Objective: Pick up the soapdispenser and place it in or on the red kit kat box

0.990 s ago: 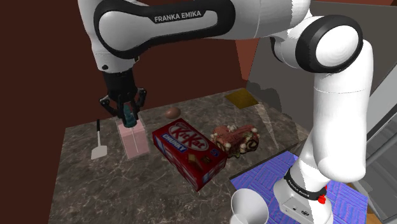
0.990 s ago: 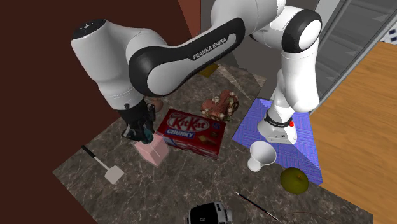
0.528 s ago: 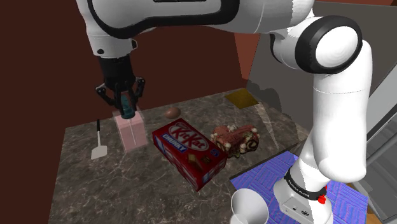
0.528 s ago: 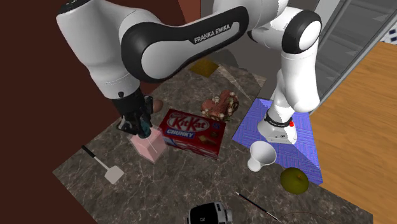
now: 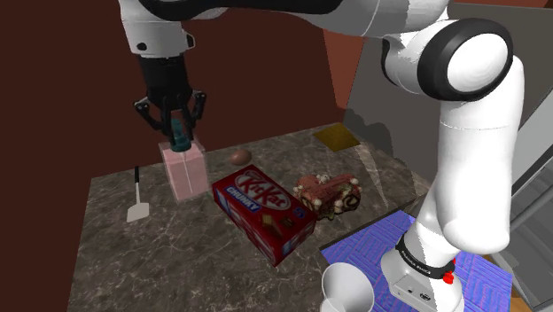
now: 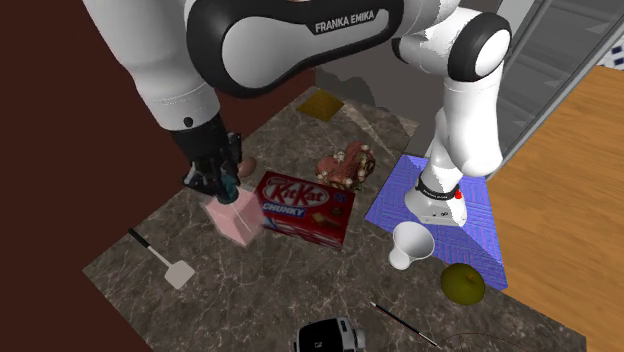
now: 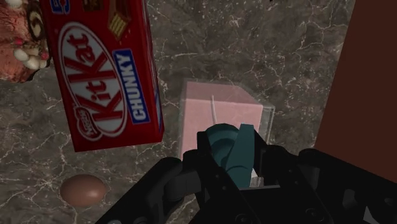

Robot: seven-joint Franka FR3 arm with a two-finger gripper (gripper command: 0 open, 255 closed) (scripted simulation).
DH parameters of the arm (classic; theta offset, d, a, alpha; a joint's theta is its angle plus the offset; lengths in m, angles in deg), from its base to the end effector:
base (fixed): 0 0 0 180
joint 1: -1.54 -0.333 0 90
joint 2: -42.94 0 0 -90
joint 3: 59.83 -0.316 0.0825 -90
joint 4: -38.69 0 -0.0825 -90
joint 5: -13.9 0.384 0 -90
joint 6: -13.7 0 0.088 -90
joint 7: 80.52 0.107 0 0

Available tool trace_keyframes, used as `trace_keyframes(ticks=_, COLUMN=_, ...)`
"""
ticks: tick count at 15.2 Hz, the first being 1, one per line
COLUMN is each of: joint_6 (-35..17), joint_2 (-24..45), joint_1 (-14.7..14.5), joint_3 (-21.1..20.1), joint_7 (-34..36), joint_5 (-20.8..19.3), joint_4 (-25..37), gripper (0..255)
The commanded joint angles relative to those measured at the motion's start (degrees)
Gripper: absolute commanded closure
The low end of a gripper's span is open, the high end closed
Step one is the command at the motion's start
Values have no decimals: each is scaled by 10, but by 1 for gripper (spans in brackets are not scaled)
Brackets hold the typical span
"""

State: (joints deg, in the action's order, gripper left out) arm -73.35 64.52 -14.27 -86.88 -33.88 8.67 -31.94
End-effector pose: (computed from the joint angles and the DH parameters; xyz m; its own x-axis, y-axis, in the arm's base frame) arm 0.5216 0.3897 0.5698 0.9916 -0.0915 -0.0914 -0.0933 -0.9955 -0.0149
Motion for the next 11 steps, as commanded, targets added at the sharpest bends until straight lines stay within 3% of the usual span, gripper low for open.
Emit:
trace_keyframes(ticks=1, joint_6=-12, joint_2=-55, joint_1=26, joint_3=-2, joint_7=-16, joint_5=23, joint_4=-64, gripper=255)
trace_keyframes(ticks=6, joint_6=-18, joint_2=-180, joint_1=74, joint_3=11, joint_7=-69, joint_5=76, joint_4=-185, gripper=255)
trace_keyframes(ticks=11, joint_6=-1, joint_2=-291, joint_1=102, joint_3=40, joint_7=-128, joint_5=118, joint_4=-273, gripper=255)
